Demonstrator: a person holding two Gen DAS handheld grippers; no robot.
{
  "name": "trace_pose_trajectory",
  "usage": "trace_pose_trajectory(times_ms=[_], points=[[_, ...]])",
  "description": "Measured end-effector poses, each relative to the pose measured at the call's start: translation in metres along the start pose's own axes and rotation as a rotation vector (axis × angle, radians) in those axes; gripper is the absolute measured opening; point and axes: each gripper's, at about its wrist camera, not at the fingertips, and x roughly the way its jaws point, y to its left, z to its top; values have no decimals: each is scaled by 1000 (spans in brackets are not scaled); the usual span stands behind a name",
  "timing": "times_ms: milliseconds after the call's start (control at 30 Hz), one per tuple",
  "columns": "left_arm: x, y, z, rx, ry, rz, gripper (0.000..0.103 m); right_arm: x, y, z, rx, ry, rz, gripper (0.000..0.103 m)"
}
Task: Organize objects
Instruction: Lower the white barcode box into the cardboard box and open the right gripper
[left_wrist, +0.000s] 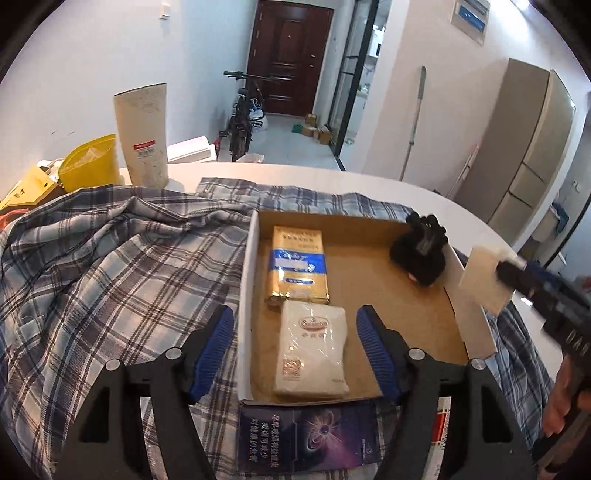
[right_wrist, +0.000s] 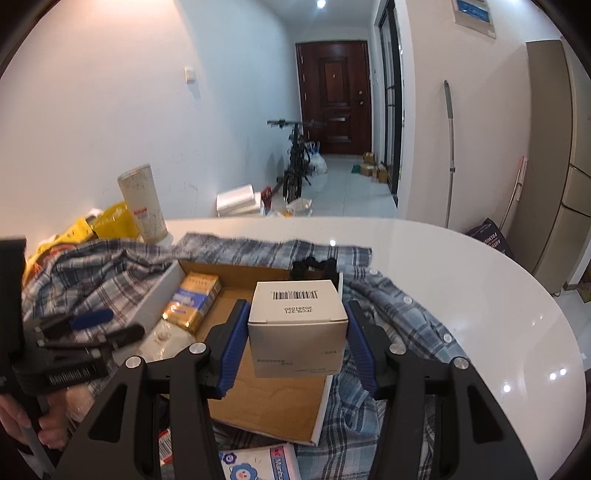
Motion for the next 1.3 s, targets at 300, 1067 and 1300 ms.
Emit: trace_pose_trajectory(times_ms=[300,1067,1300], points=[[-7,-6,-3,49,-65,45,71,35,9,-18,-54,159,28,51],[1,-7,-8,50,-28,34,72,46,14,-25,-78,196,38,59],[-30,-21,-10,111,-198,36,72,18,6,-13,-3,19,86,68]])
